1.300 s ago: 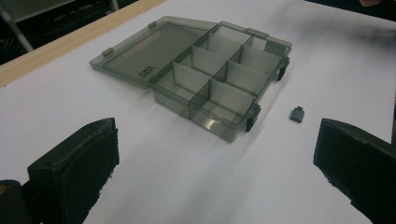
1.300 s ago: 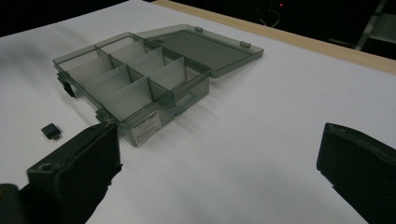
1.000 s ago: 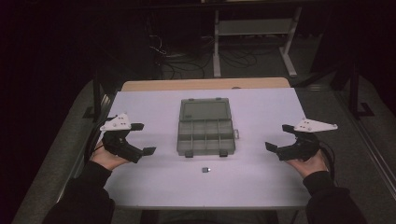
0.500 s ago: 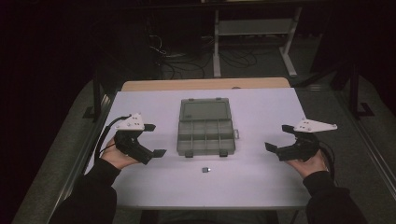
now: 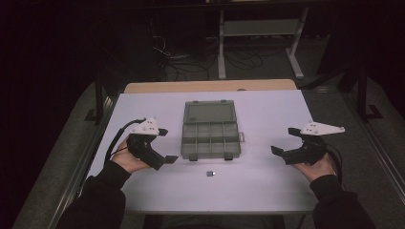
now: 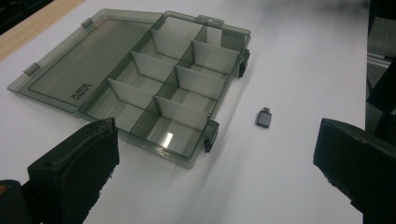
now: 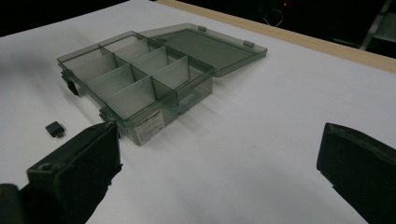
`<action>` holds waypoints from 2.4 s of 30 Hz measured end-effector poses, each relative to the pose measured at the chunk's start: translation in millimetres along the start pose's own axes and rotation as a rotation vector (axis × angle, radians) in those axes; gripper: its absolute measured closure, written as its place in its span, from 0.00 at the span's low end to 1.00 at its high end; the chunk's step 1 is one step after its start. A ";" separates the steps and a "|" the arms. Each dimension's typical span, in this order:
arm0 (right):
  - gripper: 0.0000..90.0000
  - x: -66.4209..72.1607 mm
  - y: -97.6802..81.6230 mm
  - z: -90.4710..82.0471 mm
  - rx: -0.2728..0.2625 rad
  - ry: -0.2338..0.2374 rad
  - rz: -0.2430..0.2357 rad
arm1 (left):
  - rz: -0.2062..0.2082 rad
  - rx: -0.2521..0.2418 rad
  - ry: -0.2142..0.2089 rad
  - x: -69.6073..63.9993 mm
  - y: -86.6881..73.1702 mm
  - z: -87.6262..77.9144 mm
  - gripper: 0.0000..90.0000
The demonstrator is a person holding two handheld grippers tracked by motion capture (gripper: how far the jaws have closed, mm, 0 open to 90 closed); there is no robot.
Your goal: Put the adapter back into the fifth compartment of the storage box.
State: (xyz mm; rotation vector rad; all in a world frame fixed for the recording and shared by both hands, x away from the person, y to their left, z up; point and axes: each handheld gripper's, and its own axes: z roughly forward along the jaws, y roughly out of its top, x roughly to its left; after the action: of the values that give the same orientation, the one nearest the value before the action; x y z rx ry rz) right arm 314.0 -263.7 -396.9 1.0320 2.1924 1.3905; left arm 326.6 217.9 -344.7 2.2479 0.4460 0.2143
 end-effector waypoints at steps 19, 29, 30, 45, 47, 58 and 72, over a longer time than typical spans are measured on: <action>0.00 0.6 -0.1 0.3 0.004 0.002 -0.004 | 0.045 0.049 -0.045 -10.0 8.7 22.7 0.00; 0.00 0.6 -0.4 0.9 0.010 0.004 -0.007 | 0.067 0.083 -0.067 -15.7 10.6 35.9 0.00; 0.00 0.7 -0.4 0.9 0.010 0.004 -0.007 | 0.072 0.087 -0.071 -16.2 10.7 37.2 0.00; 0.00 0.5 -0.3 0.8 0.009 0.010 -0.007 | 0.106 0.118 -0.110 -26.2 13.9 56.5 0.00; 0.00 0.6 -0.3 0.9 0.009 0.011 -0.008 | 0.109 0.118 -0.115 -27.0 14.4 58.9 0.00; 0.00 0.7 -0.4 1.3 0.012 0.014 -0.006 | 0.128 0.144 -0.138 -33.0 15.7 72.5 0.00; 0.00 1.0 -0.6 1.8 0.021 0.026 -0.004 | 0.151 0.201 -0.170 -41.5 15.8 93.1 0.00</action>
State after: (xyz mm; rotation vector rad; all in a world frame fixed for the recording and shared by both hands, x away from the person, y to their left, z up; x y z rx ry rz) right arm 314.1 -261.9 -398.2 1.0220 2.2307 1.3898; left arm 319.7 127.4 -393.8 2.4757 0.2152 0.0565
